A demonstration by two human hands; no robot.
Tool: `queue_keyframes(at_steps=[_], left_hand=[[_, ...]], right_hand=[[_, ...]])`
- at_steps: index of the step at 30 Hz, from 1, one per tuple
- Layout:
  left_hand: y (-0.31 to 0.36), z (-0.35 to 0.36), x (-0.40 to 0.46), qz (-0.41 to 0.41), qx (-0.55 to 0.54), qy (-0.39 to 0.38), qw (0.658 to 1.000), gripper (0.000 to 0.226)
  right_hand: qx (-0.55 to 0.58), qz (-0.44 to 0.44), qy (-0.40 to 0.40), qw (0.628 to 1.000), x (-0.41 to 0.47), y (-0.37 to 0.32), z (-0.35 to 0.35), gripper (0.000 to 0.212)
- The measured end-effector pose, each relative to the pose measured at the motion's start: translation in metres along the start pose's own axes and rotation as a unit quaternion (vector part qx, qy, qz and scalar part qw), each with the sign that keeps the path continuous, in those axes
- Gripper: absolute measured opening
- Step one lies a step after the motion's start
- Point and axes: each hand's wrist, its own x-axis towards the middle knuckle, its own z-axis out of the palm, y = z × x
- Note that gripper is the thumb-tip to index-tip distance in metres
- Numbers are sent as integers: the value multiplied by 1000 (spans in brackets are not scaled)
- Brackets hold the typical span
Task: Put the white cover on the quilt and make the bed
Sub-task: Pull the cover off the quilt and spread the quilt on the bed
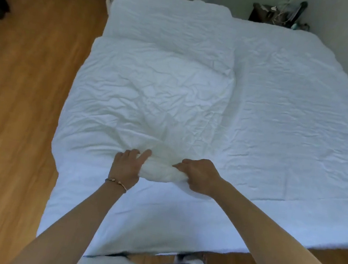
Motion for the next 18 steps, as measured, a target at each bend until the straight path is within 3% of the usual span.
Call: queue_keyframes(at_steps=[4, 8, 13, 18], left_hand=[[30, -46, 4, -23, -75, -82, 993, 75], [109, -77, 9, -63, -83, -107, 989, 75], [210, -42, 11, -37, -77, -218, 972, 77], [275, -14, 6, -16, -61, -321, 945, 78]], right_hand=[[-40, -97, -47, 993, -1, 37, -53, 34], [-74, -138, -67, 985, -38, 89, -99, 24], [-61, -97, -158, 981, -113, 156, -62, 15], [-19, -6, -239, 971, -173, 187, -21, 30]])
